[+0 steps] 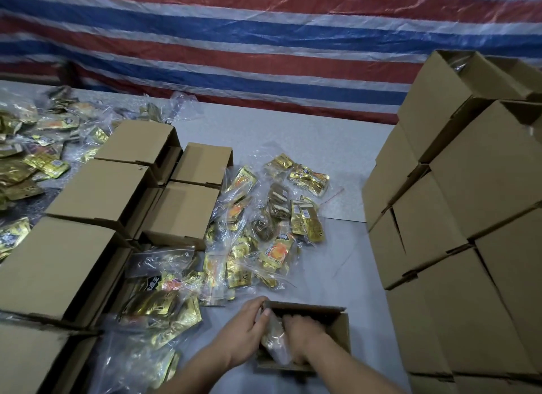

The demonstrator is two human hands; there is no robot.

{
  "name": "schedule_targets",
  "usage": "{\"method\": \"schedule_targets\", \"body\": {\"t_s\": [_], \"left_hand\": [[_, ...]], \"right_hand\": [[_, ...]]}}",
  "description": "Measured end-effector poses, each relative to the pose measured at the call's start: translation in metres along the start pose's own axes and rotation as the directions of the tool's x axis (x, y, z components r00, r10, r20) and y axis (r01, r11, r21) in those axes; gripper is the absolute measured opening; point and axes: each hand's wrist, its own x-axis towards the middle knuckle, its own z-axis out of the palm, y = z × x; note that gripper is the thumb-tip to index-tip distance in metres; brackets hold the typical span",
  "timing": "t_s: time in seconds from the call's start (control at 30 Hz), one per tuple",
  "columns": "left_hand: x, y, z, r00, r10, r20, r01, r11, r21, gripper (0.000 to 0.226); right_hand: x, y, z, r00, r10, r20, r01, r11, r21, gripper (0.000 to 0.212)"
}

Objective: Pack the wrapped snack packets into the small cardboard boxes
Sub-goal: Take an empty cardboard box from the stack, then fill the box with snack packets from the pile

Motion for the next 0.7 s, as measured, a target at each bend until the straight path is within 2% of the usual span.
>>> {"method": "schedule_targets", "body": {"t_s": [0.07, 0.13, 0.2, 0.27, 0.37, 0.43, 0.5, 0.6, 0.7], "left_hand": [[0.0, -0.002, 0.003, 1.0, -0.009, 0.002, 0.009, 1.0, 0.0, 0.034], [0.001, -0.002, 0.002, 1.0, -0.011, -0.001, 0.011, 1.0, 0.008, 0.029], [0.0, -0.002, 0.0, 1.0, -0.019, 0.005, 0.019, 1.0, 0.02, 0.029], [0.001, -0.003, -0.001, 1.0, -0.029, 0.01, 0.029, 0.999, 0.014, 0.039], [0.002, 0.001, 0.0, 1.0, -0.014, 0.025, 0.014, 1.0, -0.004, 0.037], [0.003, 0.004, 0.002, 1.0, -0.007, 0.022, 0.007, 1.0, 0.005, 0.034], [0.002, 0.005, 0.004, 1.0, -0.016, 0.018, 0.016, 1.0, 0.015, 0.029], [0.001, 0.004, 0.004, 0.999, -0.02, 0.032, 0.02, 1.0, -0.003, 0.026], [0.001, 0.006, 0.005, 0.999, -0.032, 0.037, 0.032, 0.999, 0.002, 0.033]], "right_hand": [[0.001, 0.001, 0.005, 0.999, 0.046, -0.009, -0.045, 0.997, 0.06, 0.062], [0.0, 0.002, 0.005, 0.998, 0.065, -0.015, -0.06, 0.977, 0.203, 0.054], [-0.006, 0.008, 0.0, 0.999, 0.035, 0.034, -0.045, 0.934, 0.354, 0.054], [-0.016, 0.017, -0.01, 0.996, -0.027, 0.089, -0.012, 0.912, 0.411, 0.052], [-0.032, 0.036, -0.023, 0.983, -0.128, 0.129, 0.069, 0.919, 0.388, 0.024], [-0.036, 0.039, -0.023, 0.986, -0.148, 0.079, 0.109, 0.926, 0.361, 0.003], [-0.032, 0.031, -0.017, 0.992, -0.123, 0.039, 0.099, 0.918, 0.385, 0.013], [-0.016, 0.009, -0.001, 0.992, -0.081, 0.094, 0.047, 0.947, 0.318, 0.02], [-0.003, -0.003, 0.008, 0.99, -0.072, 0.121, 0.027, 0.94, 0.341, 0.03]]}}
